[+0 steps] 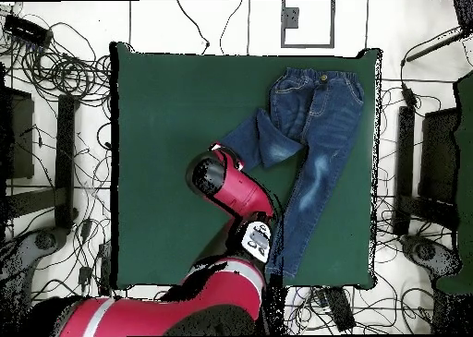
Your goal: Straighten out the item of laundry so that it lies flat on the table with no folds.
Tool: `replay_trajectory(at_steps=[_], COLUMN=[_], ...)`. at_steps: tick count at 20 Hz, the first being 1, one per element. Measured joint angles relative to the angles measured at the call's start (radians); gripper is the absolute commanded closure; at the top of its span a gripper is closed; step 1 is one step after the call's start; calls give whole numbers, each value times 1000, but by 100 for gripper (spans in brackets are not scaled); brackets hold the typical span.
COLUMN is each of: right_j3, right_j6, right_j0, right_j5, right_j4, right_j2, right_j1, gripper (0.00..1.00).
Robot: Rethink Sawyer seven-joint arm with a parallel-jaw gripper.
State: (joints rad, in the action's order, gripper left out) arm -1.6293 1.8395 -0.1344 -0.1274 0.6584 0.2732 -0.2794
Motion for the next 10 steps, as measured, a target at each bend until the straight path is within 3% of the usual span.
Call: replay_trajectory(at_steps=[10], right_j3=[18], right_j6=[0], right_j0=[-9], right_j5=[-137], right_j4=[-3], right_j2=[26], right_j1=[0], gripper=[100])
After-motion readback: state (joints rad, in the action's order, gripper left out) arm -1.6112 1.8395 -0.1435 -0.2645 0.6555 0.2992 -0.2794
